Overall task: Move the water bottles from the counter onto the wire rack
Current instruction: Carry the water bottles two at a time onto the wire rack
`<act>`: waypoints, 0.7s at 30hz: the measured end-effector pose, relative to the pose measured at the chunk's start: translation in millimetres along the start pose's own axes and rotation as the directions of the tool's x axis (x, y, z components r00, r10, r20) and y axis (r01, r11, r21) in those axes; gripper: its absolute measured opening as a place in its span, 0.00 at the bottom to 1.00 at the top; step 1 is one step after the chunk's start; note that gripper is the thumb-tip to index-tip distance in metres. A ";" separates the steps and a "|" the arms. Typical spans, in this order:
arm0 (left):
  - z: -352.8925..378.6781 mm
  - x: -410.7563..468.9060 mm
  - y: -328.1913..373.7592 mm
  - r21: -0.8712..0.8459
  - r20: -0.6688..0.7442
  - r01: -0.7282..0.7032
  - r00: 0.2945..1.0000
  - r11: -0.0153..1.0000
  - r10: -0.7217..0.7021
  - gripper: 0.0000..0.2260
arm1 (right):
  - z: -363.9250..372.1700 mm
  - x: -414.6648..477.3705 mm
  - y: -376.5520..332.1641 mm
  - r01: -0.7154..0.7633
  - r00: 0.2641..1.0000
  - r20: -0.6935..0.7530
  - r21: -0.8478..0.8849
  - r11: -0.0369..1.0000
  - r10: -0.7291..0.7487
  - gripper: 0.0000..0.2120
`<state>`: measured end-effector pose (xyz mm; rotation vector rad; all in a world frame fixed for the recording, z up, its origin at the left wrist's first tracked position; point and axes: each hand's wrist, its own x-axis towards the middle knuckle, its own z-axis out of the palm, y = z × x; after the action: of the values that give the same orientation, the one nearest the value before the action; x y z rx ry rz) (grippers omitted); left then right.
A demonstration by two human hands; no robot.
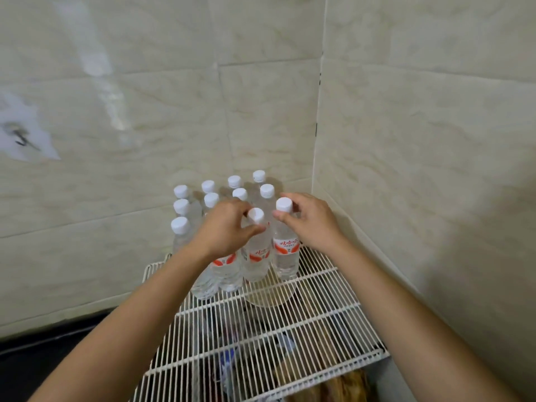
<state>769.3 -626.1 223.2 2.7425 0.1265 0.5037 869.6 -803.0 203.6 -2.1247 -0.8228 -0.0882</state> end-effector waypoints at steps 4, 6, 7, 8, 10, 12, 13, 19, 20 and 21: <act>-4.6 4.8 -7.0 0.327 0.010 -0.022 1.000 0.945 0.020 0.17 | 11.1 17.1 2.6 0.020 0.999 0.026 0.052 0.998 -0.021 0.22; -5.0 6.1 -14.2 0.345 0.015 0.009 1.000 0.939 -0.014 0.18 | 17.6 21.2 5.2 0.014 0.998 0.055 0.068 0.998 -0.017 0.24; -3.7 6.6 -18.4 0.319 0.005 0.024 1.000 0.947 -0.027 0.18 | 20.8 22.2 6.8 0.006 0.997 0.072 0.085 0.996 -0.012 0.24; -1.6 6.4 -22.6 0.276 -0.009 0.041 0.999 0.960 -0.040 0.17 | 23.3 22.3 8.4 0.002 0.996 0.084 0.098 0.995 -0.011 0.25; 4.5 5.5 -31.2 0.157 -0.055 0.083 0.996 0.984 -0.075 0.16 | 27.0 23.1 11.3 0.000 0.996 0.089 0.107 0.994 -0.009 0.24; 10.2 4.1 -35.1 0.097 -0.094 0.095 0.992 0.991 -0.086 0.17 | 29.0 23.5 13.0 0.000 0.997 0.083 0.106 0.994 -0.009 0.23; 12.3 4.5 -35.0 0.101 -0.103 0.088 0.992 0.991 -0.078 0.17 | 29.6 23.0 13.9 -0.001 0.997 0.074 0.103 0.995 -0.007 0.22; 14.8 8.7 -31.3 0.171 -0.090 0.067 0.995 0.983 -0.053 0.20 | 27.5 20.1 16.5 -0.024 0.999 0.028 0.073 0.997 0.022 0.21; 14.2 9.1 -31.2 0.185 -0.072 0.068 0.996 0.980 -0.055 0.21 | 27.4 19.2 15.3 -0.026 0.999 0.023 0.063 0.998 0.024 0.21; 13.5 9.7 -31.6 0.189 -0.050 0.071 0.997 0.979 -0.062 0.21 | 27.6 17.7 13.7 -0.025 1.000 0.015 0.049 0.998 0.024 0.21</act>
<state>782.4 -599.5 203.4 2.9024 0.2908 0.5593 885.5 -779.6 182.2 -2.0907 -0.7997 -0.0394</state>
